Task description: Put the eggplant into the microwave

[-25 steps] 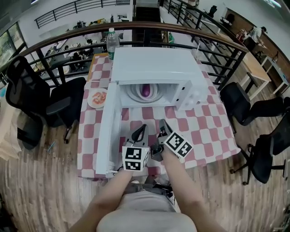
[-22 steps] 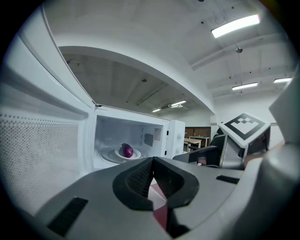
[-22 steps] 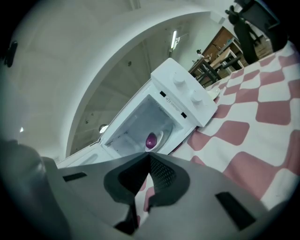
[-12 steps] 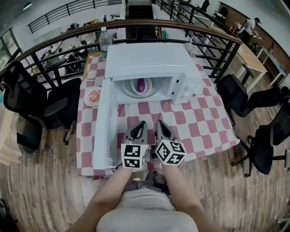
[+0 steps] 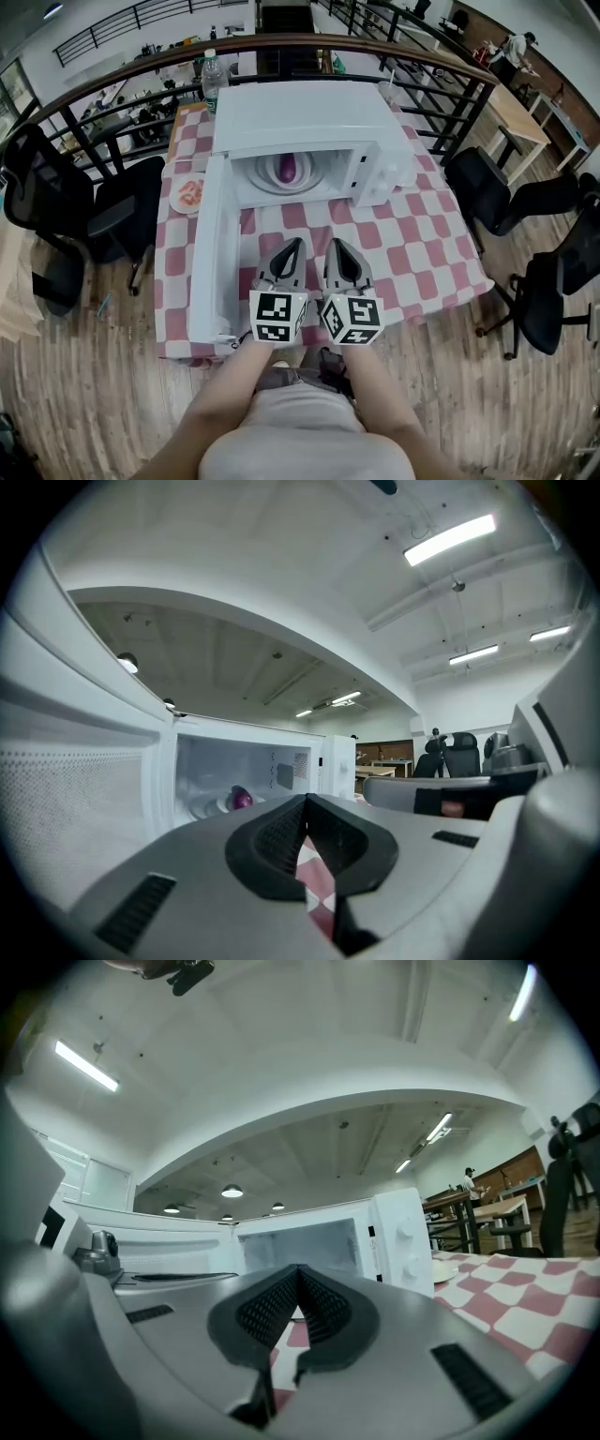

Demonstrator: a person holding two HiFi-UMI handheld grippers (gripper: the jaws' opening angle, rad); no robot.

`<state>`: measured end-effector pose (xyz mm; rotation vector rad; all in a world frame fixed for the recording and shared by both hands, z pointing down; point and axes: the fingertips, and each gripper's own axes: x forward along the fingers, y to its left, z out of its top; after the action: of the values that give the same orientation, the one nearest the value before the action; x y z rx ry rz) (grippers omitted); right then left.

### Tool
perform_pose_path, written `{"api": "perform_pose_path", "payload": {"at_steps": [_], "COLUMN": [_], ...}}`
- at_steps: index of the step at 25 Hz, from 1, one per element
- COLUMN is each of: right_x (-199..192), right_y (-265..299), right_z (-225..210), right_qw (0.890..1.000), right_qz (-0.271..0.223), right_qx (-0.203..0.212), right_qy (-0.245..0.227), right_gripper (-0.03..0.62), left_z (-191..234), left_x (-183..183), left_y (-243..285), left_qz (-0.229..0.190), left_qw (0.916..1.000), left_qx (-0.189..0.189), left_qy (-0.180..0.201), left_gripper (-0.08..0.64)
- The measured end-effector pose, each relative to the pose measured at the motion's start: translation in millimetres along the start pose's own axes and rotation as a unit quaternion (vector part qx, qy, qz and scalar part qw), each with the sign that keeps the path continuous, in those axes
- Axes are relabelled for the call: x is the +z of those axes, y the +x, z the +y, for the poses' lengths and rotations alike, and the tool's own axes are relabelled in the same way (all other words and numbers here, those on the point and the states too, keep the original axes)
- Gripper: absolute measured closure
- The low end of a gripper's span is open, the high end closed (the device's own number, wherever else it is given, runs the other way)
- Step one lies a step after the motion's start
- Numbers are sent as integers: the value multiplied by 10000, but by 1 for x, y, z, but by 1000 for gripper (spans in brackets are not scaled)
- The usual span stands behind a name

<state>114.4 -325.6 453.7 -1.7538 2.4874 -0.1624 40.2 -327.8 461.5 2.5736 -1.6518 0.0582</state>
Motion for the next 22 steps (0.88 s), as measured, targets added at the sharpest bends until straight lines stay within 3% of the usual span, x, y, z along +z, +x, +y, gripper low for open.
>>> {"api": "perform_pose_path", "payload": {"at_steps": [8,22], "right_x": [26,83], "right_y": [-3,8], "right_z": [4,6], "right_qw": [9990,9931], "right_qz": [-362,-867], "right_qx": [94,194], "right_qy": [-258,-766], "right_gripper": [568,569], "left_z": [-14,-9], "left_x": [34,90], "left_y": [-1,5], "left_qz": [-468,-1075], "left_qw": [9985,9928], "left_qx": [-153,-96], "left_qy": [224,516], "left_gripper": [557,557]}}
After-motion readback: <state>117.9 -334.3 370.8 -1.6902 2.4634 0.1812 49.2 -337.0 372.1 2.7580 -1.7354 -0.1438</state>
